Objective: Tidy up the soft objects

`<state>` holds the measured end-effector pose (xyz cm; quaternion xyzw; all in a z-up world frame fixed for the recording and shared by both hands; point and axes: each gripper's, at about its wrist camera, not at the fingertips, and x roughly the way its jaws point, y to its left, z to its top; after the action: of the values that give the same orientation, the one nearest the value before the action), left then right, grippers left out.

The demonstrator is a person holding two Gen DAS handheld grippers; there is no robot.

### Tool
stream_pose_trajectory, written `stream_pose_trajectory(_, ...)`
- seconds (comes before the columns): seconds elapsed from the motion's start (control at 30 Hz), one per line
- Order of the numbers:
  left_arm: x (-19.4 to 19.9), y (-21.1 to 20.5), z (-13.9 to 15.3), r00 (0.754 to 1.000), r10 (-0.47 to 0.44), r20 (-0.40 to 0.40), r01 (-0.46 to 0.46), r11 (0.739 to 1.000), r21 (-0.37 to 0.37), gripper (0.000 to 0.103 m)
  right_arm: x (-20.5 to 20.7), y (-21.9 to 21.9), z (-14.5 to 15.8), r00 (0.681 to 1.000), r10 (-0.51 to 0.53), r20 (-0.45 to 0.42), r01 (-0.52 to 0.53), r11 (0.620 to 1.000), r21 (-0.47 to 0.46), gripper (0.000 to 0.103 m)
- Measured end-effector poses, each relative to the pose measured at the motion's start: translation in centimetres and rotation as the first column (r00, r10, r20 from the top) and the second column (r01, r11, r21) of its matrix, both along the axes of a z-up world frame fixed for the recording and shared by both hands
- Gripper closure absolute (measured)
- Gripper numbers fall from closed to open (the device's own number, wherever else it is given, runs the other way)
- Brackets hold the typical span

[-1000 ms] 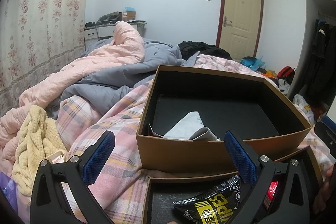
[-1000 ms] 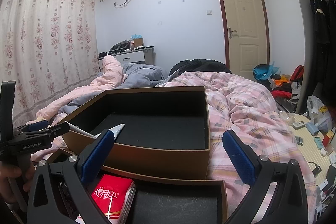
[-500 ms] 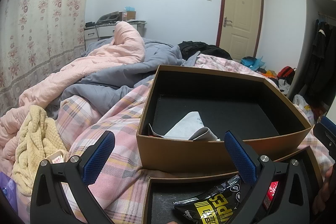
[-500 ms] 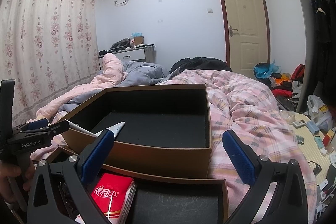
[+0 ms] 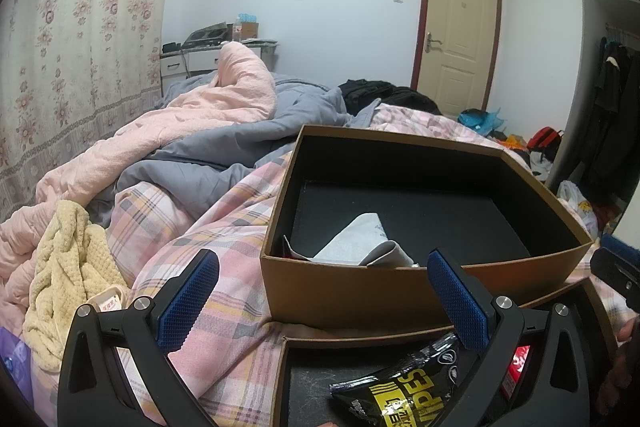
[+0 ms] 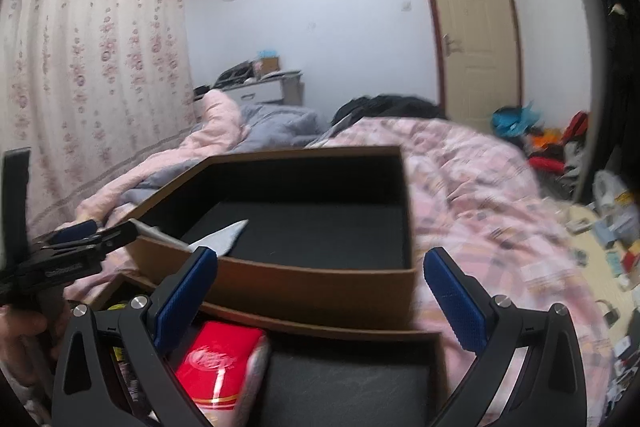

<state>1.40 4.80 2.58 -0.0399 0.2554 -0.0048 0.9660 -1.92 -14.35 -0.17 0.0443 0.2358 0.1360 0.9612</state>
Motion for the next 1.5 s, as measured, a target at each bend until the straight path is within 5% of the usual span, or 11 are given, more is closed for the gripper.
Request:
stream_pose_trajectory(0.27, -0.4, 0.6, -0.2, 1.000, 0.003, 0.024, -0.002, 0.999, -0.040, 0.000, -1.3, 0.4, 2.1, 0.981, 0.116, -0.155, -0.118, 0.993, -0.002, 0.001)
stream_pose_trajectory(0.37, -0.4, 0.7, -0.3, 1.000, 0.006, 0.022, -0.005, 0.999, -0.048, 0.000, -1.7, 1.3, 1.8, 0.947, 0.207, -0.244, -0.222, 0.974, -0.033, 0.008)
stream_pose_trajectory(0.43, -0.4, 0.6, -0.3, 1.000, 0.007, 0.021, -0.006, 0.999, -0.048, 0.000, -1.9, 2.1, 1.0, 0.924, 0.239, -0.300, -0.270, 0.961, -0.064, 0.022)
stream_pose_trajectory(0.7, -0.4, 0.2, -0.4, 1.000, 0.005, 0.023, -0.004, 1.000, -0.013, 0.000, -1.4, 4.8, -2.2, 0.842, 0.305, -0.444, -0.391, 0.914, -0.112, 0.030)
stream_pose_trajectory(0.8, -0.4, 0.0, -0.5, 1.000, 0.003, 0.024, -0.003, 1.000, -0.001, 0.000, -1.3, 5.4, -2.7, 0.827, 0.330, -0.455, -0.414, 0.905, -0.098, 0.030)
stream_pose_trajectory(0.9, -0.4, 0.0, -0.5, 1.000, 0.003, 0.024, -0.003, 1.000, 0.001, 0.000, -0.9, 5.7, -3.3, 0.805, 0.336, -0.489, -0.429, 0.899, -0.090, 0.049)
stream_pose_trajectory(1.0, -0.5, 0.0, -0.5, 1.000, 0.004, 0.023, -0.004, 1.000, -0.002, 0.000, -0.7, 5.6, -3.7, 0.797, 0.334, -0.503, -0.425, 0.902, -0.075, 0.050)
stream_pose_trajectory(1.23, -0.6, -0.1, -0.4, 1.000, 0.005, 0.022, -0.005, 1.000, -0.006, 0.000, -1.2, 5.0, -2.4, 0.810, 0.339, -0.479, -0.412, 0.909, -0.054, 0.066)
stream_pose_trajectory(1.5, -0.5, -0.1, -0.3, 1.000, 0.004, 0.023, -0.004, 1.000, 0.003, 0.000, -2.4, 3.1, -0.1, 0.823, 0.400, -0.404, -0.424, 0.905, 0.031, 0.070)
